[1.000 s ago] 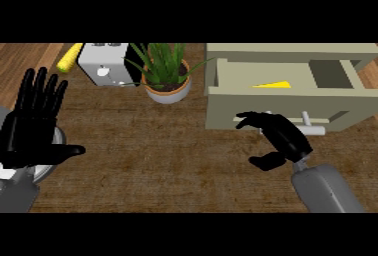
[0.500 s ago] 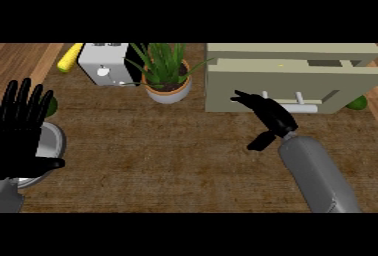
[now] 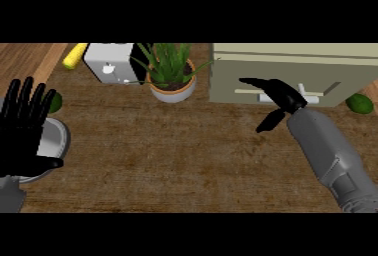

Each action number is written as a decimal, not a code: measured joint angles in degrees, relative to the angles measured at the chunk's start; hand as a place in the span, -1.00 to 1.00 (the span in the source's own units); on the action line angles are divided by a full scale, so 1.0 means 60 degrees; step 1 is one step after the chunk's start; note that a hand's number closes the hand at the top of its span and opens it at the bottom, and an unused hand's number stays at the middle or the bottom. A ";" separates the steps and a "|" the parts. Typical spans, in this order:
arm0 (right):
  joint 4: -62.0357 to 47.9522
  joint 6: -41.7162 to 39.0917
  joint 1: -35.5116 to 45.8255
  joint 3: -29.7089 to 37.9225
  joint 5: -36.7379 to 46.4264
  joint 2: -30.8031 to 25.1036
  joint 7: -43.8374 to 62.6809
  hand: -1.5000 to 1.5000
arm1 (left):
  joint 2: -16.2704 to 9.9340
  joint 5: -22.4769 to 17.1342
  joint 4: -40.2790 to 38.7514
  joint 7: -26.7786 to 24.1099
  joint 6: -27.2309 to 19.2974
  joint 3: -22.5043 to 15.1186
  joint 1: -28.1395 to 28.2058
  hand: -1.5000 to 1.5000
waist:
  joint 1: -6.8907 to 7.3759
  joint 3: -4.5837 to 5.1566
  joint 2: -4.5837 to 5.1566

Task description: Pick up the cup, place it into the drawer and close the drawer

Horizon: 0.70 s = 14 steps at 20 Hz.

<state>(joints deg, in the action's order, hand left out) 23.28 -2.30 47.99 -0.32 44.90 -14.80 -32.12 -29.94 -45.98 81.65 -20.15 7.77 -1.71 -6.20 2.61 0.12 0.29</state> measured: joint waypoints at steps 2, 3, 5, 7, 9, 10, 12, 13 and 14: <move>-0.0528 -0.0033 0.0316 0.0124 0.0003 -0.0101 -0.0234 -1.00 | 0.0064 0.0058 -0.0060 0.0029 -0.0007 0.0005 -0.0099 -1.00 | 0.0032 -0.0006 0.0024; -0.0740 -0.0093 0.0448 0.0149 0.0025 -0.0168 -0.0354 -1.00 | 0.0056 0.0080 -0.0071 0.0017 0.0057 0.0016 -0.0078 -1.00 | 0.0062 -0.0006 0.0027; -0.1084 -0.0220 0.0644 0.0224 0.0024 -0.0257 -0.0526 -1.00 | 0.0090 0.0173 -0.0081 -0.0069 0.0156 -0.0006 -0.0017 -1.00 | 0.0111 0.0003 0.0023; -0.1357 -0.0436 0.0800 0.0286 0.0008 -0.0372 -0.0768 -1.00 | 0.0117 0.0237 -0.0053 -0.0029 0.0126 -0.0035 -0.0075 -1.00 | 0.0164 0.0004 0.0033; -0.1568 -0.0455 0.0882 0.0325 0.0020 -0.0414 -0.0913 -1.00 | 0.0179 0.0286 -0.0060 -0.0047 0.0143 -0.0065 -0.0092 -1.00 | 0.0198 0.0016 0.0028; -0.1677 -0.0570 0.0965 0.0360 0.0002 -0.0431 -0.0911 -1.00 | 0.0224 0.0331 -0.0090 -0.0065 0.0130 -0.0090 -0.0112 -1.00 | 0.0200 0.0015 0.0034; -0.1828 -0.0609 0.1012 0.0382 0.0017 -0.0484 -0.1056 -1.00 | 0.0213 0.0367 -0.0129 -0.0086 0.0182 -0.0069 -0.0119 -1.00 | 0.0241 0.0025 0.0030; -0.1900 -0.0609 0.1069 0.0407 0.0010 -0.0458 -0.1053 -1.00 | 0.0271 0.0436 -0.0253 -0.0149 0.0185 -0.0085 -0.0172 -1.00 | 0.0210 0.0025 0.0035; -0.1970 -0.0623 0.1105 0.0428 0.0008 -0.0465 -0.1082 -1.00 | 0.0268 0.0434 -0.0305 -0.0148 0.0198 -0.0051 -0.0239 -1.00 | 0.0213 0.0028 0.0037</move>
